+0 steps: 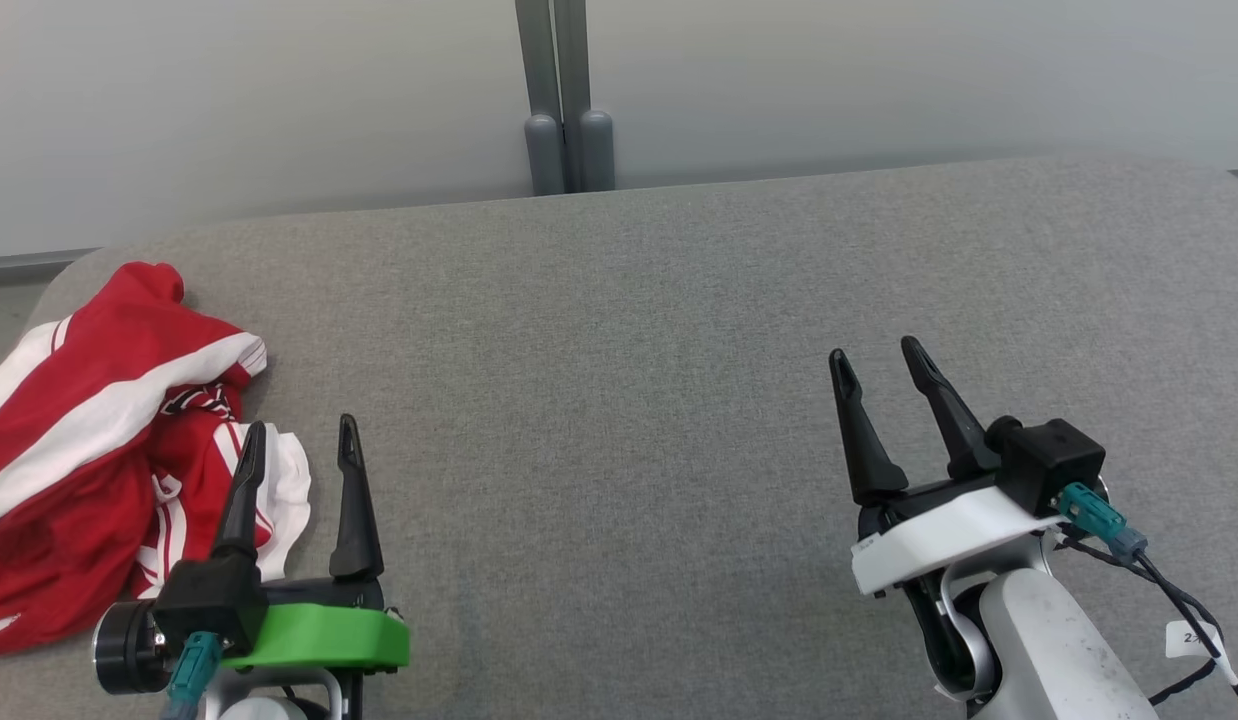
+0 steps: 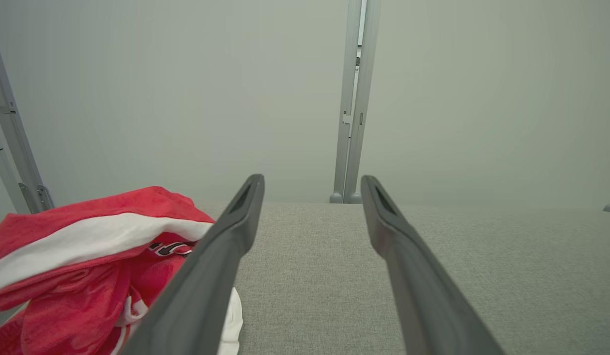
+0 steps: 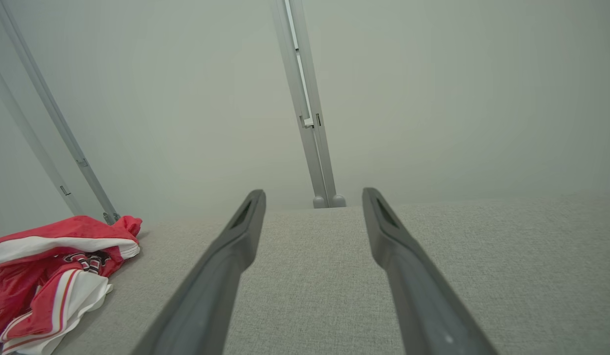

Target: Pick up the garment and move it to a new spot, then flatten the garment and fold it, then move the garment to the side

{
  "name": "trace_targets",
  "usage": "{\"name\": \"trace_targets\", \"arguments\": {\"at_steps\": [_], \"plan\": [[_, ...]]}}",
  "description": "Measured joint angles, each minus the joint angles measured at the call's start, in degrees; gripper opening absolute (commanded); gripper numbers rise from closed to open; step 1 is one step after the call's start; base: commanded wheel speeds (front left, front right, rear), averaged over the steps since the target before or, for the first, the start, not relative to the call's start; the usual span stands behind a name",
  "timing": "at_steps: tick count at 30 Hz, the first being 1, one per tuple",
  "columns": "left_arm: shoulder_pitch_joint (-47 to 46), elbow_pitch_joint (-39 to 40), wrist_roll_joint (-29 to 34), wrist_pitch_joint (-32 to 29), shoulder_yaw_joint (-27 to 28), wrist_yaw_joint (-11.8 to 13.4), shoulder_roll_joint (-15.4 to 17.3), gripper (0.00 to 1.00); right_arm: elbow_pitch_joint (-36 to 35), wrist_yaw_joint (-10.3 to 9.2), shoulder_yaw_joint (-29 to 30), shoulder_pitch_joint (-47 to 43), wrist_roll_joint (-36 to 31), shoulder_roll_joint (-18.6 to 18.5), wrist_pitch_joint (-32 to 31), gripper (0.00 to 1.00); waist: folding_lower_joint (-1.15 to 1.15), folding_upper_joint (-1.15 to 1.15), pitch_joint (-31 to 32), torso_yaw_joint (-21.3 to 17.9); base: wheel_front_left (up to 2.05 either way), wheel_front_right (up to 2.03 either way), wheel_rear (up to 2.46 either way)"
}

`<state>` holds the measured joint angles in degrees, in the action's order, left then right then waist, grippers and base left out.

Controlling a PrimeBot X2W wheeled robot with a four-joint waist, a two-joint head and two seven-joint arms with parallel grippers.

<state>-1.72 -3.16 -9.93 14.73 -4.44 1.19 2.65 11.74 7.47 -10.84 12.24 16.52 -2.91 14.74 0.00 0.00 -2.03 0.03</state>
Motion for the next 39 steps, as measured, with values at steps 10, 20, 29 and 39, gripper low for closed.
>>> {"name": "trace_targets", "arguments": {"at_steps": [10,20,29,39], "plan": [[0.0,-0.3,1.0,0.3,-0.3,0.0,0.0,1.00,0.5,0.00,-0.2,0.1,-0.9,0.0,0.3,1.00,0.00,0.00,-0.1,0.3,0.00,0.00,0.00],[0.0,-0.9,1.1,0.3,-0.3,-0.2,0.0,1.00,0.9,0.00,0.3,0.2,-0.7,0.0,0.3,1.00,0.00,0.00,0.2,0.2,0.00,0.00,0.00],[0.5,-1.4,1.0,0.3,-0.3,-0.2,0.0,1.00,1.6,0.00,0.4,0.1,-0.8,0.0,0.3,1.00,0.00,0.00,0.7,0.0,0.00,0.00,0.00],[0.5,-3.3,0.9,0.3,0.8,-0.7,0.0,1.00,1.7,0.00,0.7,-0.3,-0.9,0.0,0.3,1.00,0.00,0.00,0.6,1.6,0.00,0.00,0.00]]}}
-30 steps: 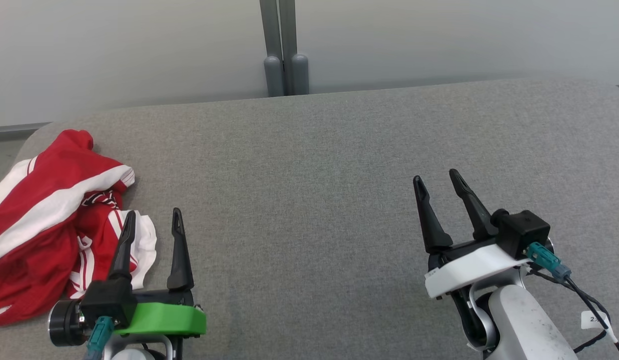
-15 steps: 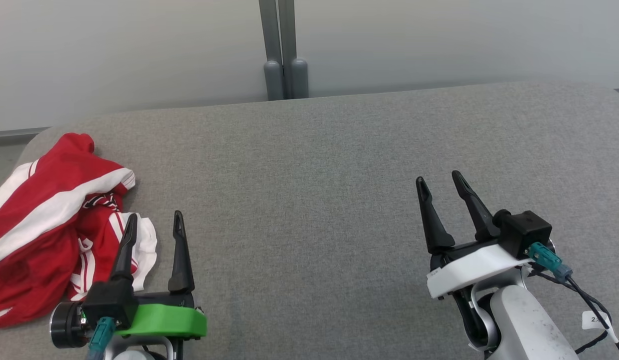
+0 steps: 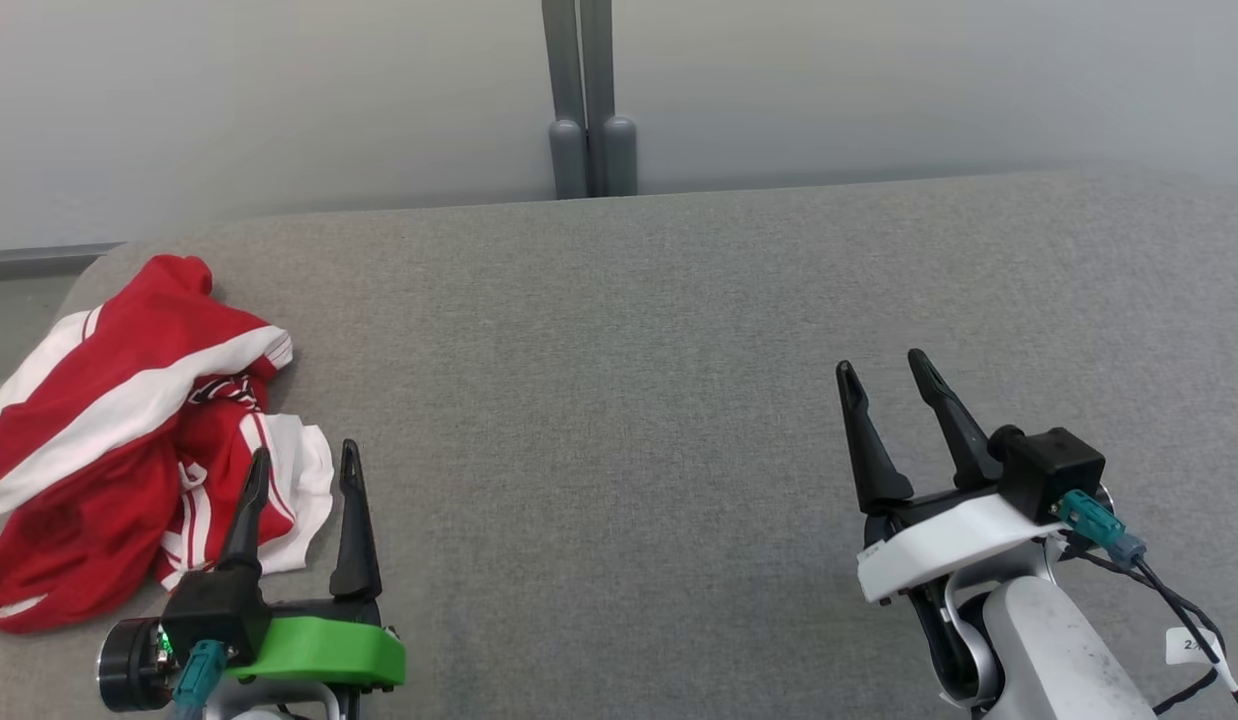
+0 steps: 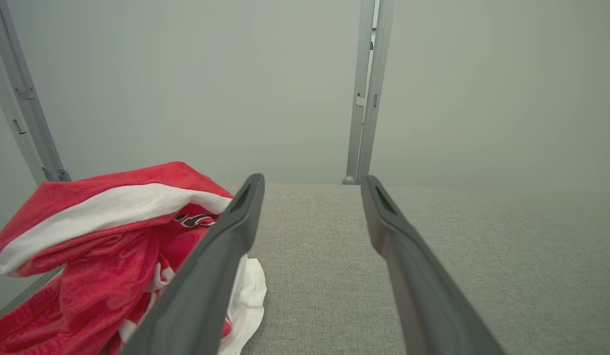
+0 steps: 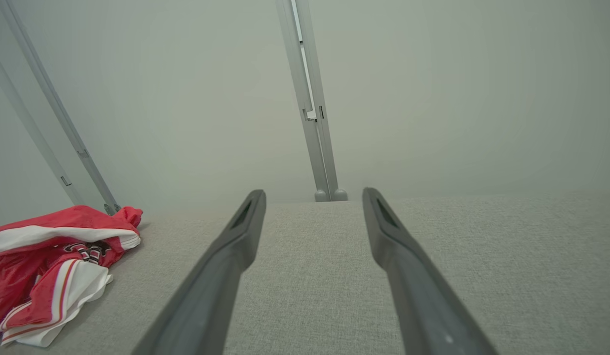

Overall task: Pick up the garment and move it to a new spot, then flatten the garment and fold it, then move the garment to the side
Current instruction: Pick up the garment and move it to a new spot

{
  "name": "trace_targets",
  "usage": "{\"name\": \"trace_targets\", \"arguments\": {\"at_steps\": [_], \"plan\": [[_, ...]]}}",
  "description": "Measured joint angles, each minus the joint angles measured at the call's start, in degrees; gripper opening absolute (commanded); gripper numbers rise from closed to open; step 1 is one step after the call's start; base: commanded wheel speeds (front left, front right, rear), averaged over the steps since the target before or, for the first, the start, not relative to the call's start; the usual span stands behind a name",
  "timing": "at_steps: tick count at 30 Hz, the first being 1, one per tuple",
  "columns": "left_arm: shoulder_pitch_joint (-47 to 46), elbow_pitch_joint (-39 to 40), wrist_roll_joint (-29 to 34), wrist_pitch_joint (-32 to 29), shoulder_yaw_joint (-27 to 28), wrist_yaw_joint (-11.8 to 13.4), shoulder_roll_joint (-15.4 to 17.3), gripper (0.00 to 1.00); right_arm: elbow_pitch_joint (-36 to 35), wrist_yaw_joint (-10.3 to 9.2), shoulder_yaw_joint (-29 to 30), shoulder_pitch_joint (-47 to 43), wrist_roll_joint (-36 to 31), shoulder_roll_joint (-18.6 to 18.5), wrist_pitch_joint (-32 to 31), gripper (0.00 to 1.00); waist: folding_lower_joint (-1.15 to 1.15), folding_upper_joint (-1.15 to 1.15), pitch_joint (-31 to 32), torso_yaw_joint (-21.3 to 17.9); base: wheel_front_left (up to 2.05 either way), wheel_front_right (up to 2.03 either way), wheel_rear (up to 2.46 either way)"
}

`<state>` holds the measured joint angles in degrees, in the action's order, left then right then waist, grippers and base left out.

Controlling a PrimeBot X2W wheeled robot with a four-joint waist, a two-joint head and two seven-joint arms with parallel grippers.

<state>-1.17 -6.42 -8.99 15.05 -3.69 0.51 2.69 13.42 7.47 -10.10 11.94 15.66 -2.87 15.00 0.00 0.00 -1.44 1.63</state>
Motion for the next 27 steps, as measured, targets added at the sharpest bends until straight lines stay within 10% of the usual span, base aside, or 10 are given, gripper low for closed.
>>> {"name": "trace_targets", "arguments": {"at_steps": [27], "plan": [[2.9,-1.1,-4.4,0.1,4.1,0.2,0.0,1.00,0.2,0.01,-2.6,-1.4,2.3,0.1,0.0,1.00,0.00,0.00,0.6,21.6,0.00,0.00,0.00]]}}
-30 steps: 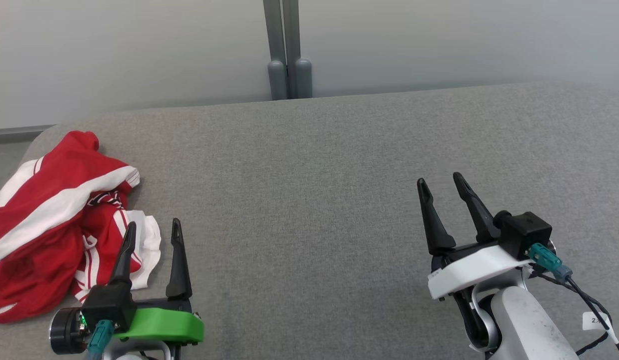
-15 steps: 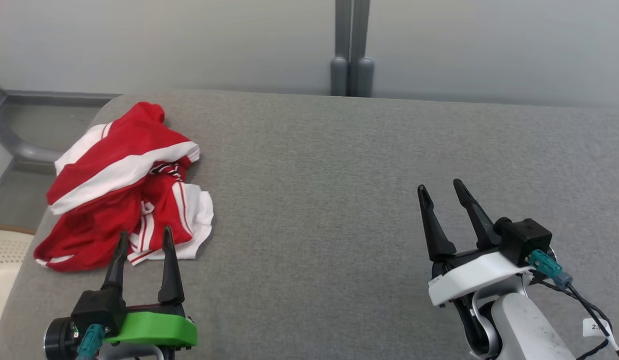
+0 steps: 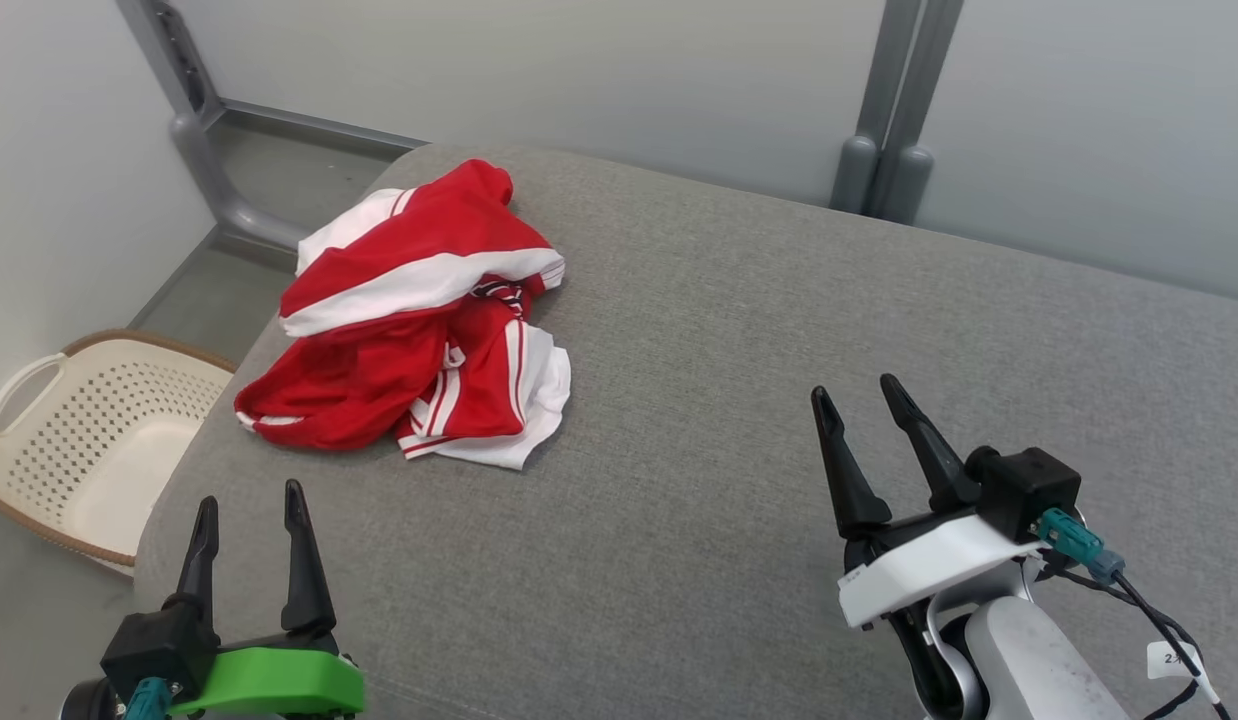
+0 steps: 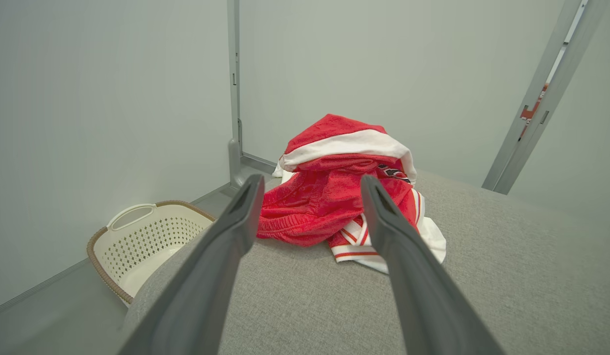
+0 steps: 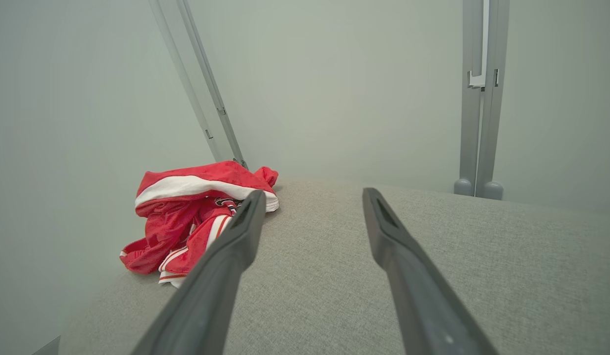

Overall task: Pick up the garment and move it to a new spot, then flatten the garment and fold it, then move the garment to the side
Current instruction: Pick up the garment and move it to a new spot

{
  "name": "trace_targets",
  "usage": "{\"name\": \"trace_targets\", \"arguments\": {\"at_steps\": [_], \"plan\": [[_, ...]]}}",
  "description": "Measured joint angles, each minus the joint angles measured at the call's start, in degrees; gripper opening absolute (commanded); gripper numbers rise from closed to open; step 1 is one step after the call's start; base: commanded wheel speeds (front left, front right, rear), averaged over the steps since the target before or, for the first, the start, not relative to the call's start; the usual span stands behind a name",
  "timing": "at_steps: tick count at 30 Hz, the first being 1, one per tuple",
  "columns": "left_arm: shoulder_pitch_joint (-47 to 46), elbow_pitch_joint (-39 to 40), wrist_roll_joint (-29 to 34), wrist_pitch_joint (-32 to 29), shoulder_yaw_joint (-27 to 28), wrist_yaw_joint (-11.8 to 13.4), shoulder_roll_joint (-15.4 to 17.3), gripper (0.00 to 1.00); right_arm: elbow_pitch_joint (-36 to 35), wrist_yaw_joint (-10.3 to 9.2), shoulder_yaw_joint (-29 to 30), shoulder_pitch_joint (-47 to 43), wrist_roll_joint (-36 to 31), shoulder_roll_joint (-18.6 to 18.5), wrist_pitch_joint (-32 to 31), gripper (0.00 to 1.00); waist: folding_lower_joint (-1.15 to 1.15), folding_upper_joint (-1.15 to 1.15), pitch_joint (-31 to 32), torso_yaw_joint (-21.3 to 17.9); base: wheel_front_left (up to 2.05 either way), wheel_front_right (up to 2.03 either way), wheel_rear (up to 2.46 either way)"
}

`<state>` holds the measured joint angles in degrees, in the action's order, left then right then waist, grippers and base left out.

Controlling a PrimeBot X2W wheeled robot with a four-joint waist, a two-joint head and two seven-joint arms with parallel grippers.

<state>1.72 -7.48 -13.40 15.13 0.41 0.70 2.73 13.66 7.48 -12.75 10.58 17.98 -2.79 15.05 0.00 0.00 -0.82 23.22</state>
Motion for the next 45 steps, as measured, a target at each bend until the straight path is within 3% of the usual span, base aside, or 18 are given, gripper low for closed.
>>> {"name": "trace_targets", "arguments": {"at_steps": [7,11,24,27,32,40,45], "plan": [[-0.6,-1.1,-0.2,0.0,2.3,-1.4,0.0,1.00,0.1,0.00,-0.8,0.1,0.0,0.0,0.0,1.00,0.00,0.00,0.2,2.2,0.00,0.00,0.00],[-4.0,-3.0,-2.5,-3.4,2.3,-4.2,2.2,1.00,0.2,0.00,-1.2,0.4,-0.1,0.0,0.0,1.00,0.00,0.00,-0.2,1.5,0.00,0.00,0.00],[-18.1,-1.5,-12.5,-30.7,3.7,-7.2,14.4,1.00,-0.6,0.00,-1.6,3.0,-0.3,-0.2,0.0,1.00,0.00,0.00,-2.7,-4.3,0.00,0.00,0.00],[-21.6,-3.1,-18.0,-36.7,4.6,-7.5,15.9,1.00,-0.7,0.00,-2.1,3.6,-0.2,-0.3,0.0,1.00,0.00,0.00,-3.6,-6.4,0.00,0.00,0.00],[-27.0,-9.3,-20.9,-44.2,4.3,-7.8,20.0,1.00,-1.0,0.00,-2.3,5.1,0.0,-1.3,0.0,1.00,0.00,0.00,-5.6,-9.3,0.00,0.00,0.00],[-35.4,-19.2,-22.9,-47.3,1.6,-8.0,23.9,1.00,-1.7,0.00,-3.0,7.5,0.2,-2.8,0.0,1.00,0.00,0.00,-9.6,-13.5,0.00,0.00,0.00],[-38.5,-23.9,-24.6,-49.0,-3.8,-8.0,26.1,1.00,-2.0,0.00,-3.3,8.8,0.5,-3.4,0.0,1.00,0.00,0.00,-12.0,-15.7,0.00,0.00,0.00]]}}
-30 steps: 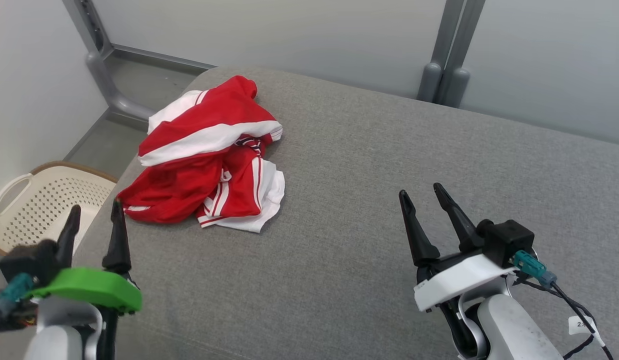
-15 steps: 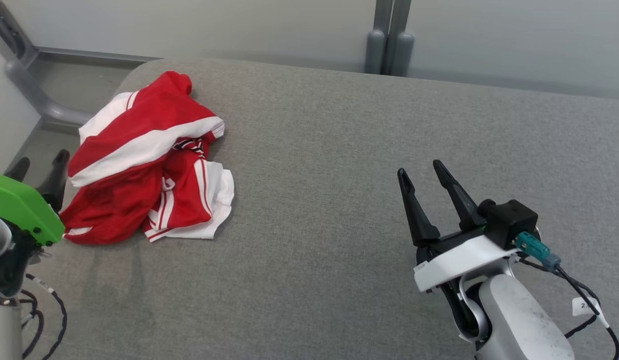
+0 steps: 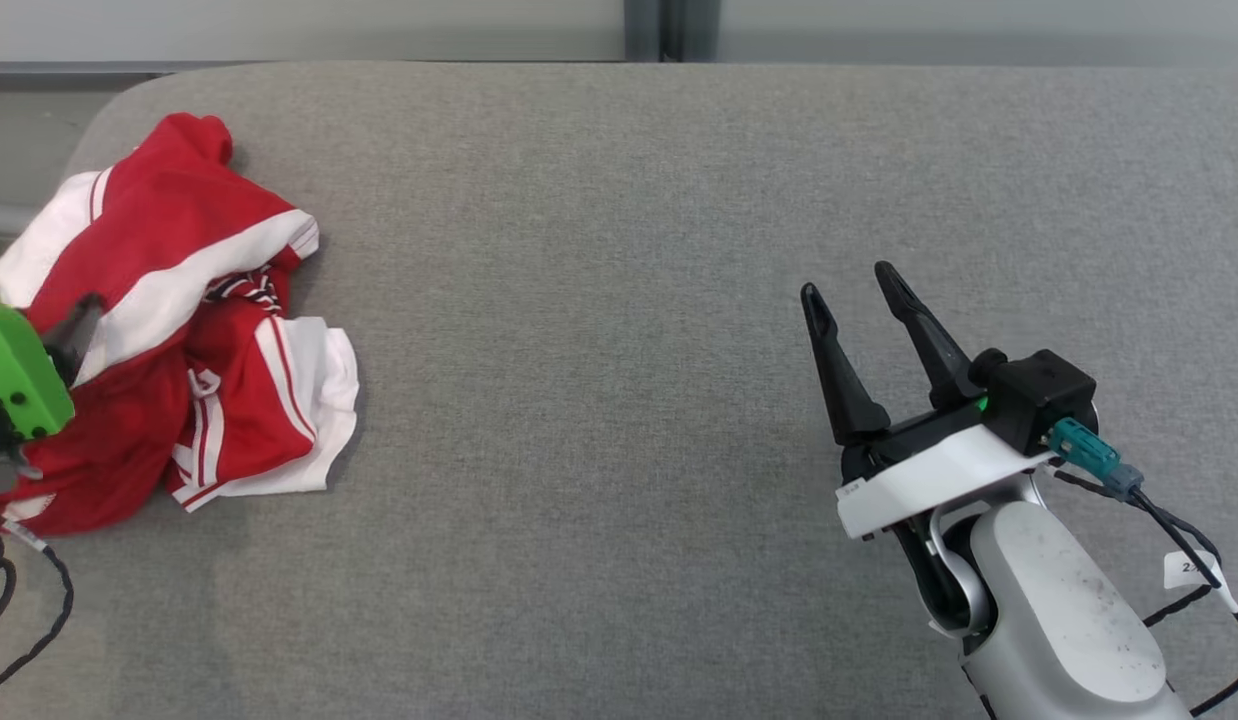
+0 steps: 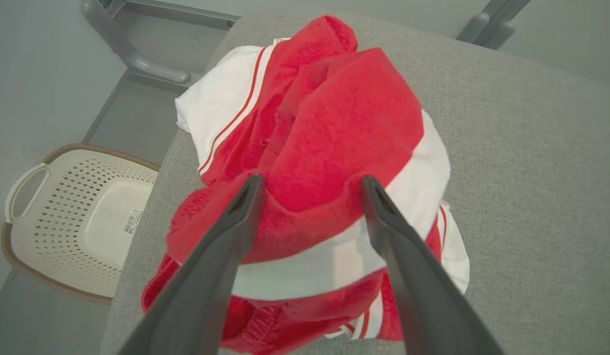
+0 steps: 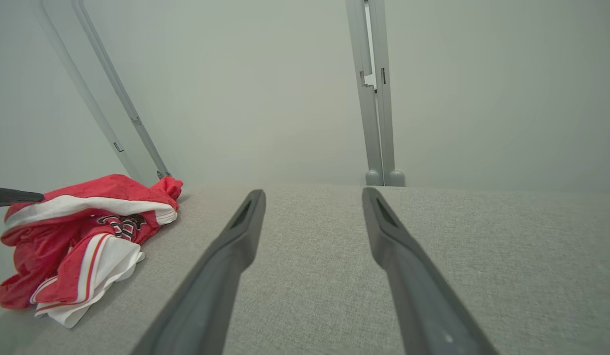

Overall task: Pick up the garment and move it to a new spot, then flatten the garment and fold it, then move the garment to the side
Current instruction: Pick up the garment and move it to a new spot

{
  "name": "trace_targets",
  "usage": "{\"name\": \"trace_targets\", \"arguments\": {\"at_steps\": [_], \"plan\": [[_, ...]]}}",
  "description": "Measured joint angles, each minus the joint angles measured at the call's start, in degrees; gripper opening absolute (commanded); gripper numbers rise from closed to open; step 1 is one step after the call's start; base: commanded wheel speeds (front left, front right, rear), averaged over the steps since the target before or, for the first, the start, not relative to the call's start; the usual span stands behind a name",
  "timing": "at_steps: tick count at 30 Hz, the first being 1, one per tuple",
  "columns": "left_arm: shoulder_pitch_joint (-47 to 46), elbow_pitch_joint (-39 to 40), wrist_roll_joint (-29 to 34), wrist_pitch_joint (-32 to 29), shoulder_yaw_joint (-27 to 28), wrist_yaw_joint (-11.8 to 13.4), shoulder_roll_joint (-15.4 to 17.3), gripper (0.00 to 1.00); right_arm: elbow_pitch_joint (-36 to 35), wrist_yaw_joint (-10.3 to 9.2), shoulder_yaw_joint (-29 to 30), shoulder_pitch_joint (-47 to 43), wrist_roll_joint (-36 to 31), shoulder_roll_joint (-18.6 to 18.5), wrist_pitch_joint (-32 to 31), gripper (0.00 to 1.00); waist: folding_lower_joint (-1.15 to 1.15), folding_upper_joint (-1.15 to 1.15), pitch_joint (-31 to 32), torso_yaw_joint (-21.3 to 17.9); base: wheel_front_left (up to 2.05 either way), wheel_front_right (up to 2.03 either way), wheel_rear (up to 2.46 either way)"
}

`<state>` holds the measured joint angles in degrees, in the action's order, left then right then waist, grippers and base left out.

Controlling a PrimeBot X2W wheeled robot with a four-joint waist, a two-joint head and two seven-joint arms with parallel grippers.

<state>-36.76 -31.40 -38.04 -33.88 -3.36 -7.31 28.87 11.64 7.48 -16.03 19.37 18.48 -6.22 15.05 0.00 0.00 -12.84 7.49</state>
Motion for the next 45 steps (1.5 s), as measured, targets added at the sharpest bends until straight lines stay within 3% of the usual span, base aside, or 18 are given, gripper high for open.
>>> {"name": "trace_targets", "arguments": {"at_steps": [6,7,8,18,27,34,38,45], "plan": [[-0.3,-6.1,-2.2,-3.0,-4.9,-0.1,2.9,1.00,0.1,0.00,-0.1,0.1,0.2,-0.1,0.0,1.00,0.00,0.00,-1.7,-2.7,0.00,0.00,0.00],[-0.3,-6.3,-2.5,-2.4,-5.5,-0.1,3.2,0.60,0.2,0.00,-0.1,0.0,0.2,-0.1,0.0,1.00,0.00,0.00,-1.8,-3.0,0.00,0.00,0.00],[-0.3,-6.4,-2.9,-1.4,-6.1,-0.1,3.5,0.01,0.2,0.00,-0.1,0.0,0.3,-0.1,0.0,1.00,0.00,0.00,-1.8,-3.3,0.00,0.00,0.00],[-2.9,-5.9,-3.8,5.4,-13.4,-0.1,7.4,0.00,1.2,0.00,0.5,-1.2,0.4,0.5,0.0,1.00,0.00,0.00,1.4,-3.1,0.00,0.00,0.00],[-9.0,5.1,-2.5,6.9,-20.2,-0.1,9.3,0.00,2.2,0.00,0.0,-2.9,0.7,2.1,0.0,1.00,-0.01,0.00,5.9,-3.3,0.00,0.00,0.00],[-11.9,16.6,-4.8,5.4,-22.3,-0.1,7.1,0.00,2.0,0.00,2.0,-3.4,1.1,2.8,0.0,1.00,-0.01,0.00,7.5,-6.6,0.00,0.00,0.00],[-12.6,23.5,-5.9,5.0,-22.9,0.3,4.3,0.00,1.6,0.00,3.3,-3.4,1.1,3.1,0.0,1.00,-0.01,0.00,7.8,-9.6,0.00,0.00,0.00],[-10.3,30.9,-7.5,6.8,-24.4,4.0,-1.8,0.00,0.6,0.00,8.3,-3.4,1.0,3.2,0.0,1.00,-0.01,0.00,7.6,-15.4,0.00,0.00,0.00]]}}
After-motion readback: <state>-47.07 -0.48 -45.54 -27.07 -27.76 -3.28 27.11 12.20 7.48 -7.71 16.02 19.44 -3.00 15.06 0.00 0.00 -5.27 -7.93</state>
